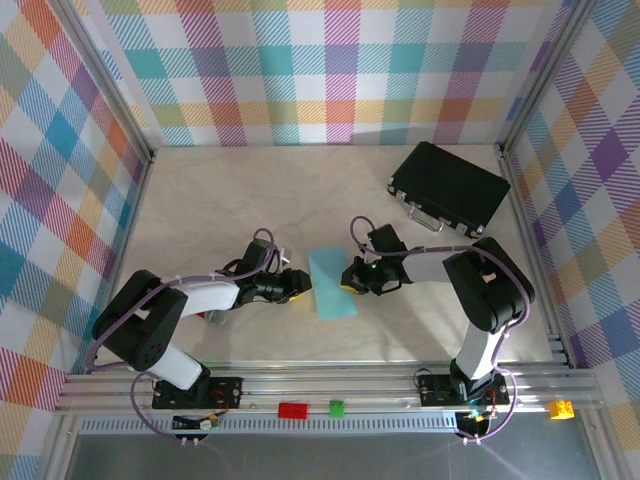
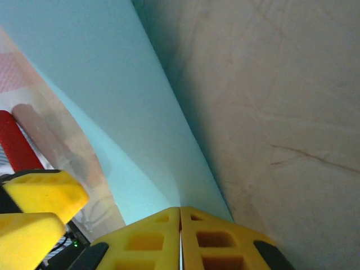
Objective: Fold a paper plane with a square sheet of paper (pick it up from the middle)
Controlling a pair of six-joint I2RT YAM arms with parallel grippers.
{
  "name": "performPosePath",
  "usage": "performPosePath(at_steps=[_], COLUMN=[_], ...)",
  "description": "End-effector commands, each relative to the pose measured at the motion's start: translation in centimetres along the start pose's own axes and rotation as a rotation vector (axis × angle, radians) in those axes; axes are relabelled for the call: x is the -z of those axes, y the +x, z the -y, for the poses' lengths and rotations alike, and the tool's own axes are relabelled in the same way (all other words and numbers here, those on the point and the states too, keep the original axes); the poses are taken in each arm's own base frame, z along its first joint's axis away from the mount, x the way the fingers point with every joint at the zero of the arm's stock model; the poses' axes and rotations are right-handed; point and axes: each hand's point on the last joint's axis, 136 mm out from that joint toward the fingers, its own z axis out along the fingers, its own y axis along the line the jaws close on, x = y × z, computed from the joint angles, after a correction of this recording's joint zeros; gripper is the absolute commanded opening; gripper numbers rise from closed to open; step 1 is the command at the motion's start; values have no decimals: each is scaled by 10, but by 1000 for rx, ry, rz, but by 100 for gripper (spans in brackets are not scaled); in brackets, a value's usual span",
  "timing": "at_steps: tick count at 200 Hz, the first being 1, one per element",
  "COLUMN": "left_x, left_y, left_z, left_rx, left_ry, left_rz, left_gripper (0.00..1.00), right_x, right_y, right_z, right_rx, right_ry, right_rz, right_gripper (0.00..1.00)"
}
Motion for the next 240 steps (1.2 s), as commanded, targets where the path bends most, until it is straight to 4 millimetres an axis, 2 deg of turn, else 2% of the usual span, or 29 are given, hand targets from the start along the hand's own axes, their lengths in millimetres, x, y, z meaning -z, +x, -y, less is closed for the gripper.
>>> performPosePath(at_steps=[1, 121, 196, 216, 240], left_x=[-5, -26, -25, -24, -23], left_y=[-7, -4, -5, -4, -4], left_z=[23, 16, 17, 18, 21], left_rx=[-21, 6, 8, 10, 15], left_ry=[70, 55, 59, 66, 78], left_rz=[1, -36, -22, -22, -20], left_gripper=[38, 35, 20, 12, 2], right_x=[-5, -5, -4, -3, 3], right_y=[10, 11, 10, 7, 3], right_z=[21, 29, 25, 15, -6], right_rx=[-92, -121, -118, -98, -43], right_ry=[27, 40, 18, -25, -112], right_rz=[-13, 1, 5, 15, 32], right_gripper=[10, 11, 13, 16, 22])
